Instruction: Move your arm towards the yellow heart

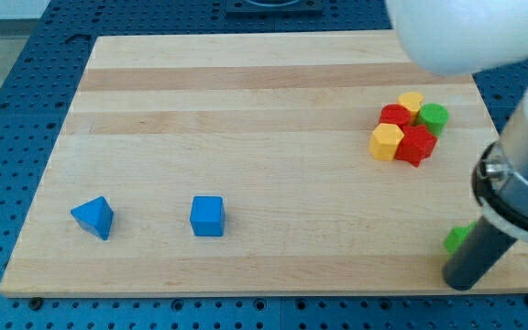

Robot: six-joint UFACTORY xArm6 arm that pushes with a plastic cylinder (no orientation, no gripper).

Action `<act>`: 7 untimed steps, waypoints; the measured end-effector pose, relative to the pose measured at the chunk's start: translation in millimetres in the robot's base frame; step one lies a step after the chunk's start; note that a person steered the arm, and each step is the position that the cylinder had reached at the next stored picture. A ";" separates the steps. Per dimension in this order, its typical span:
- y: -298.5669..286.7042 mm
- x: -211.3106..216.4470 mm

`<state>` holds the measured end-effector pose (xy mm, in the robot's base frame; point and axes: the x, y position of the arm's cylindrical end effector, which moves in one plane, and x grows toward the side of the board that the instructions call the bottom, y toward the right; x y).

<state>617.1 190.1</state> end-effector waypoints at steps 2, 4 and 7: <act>0.0 -18.5; 0.1 -32.5; -142.3 -132.1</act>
<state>485.0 47.8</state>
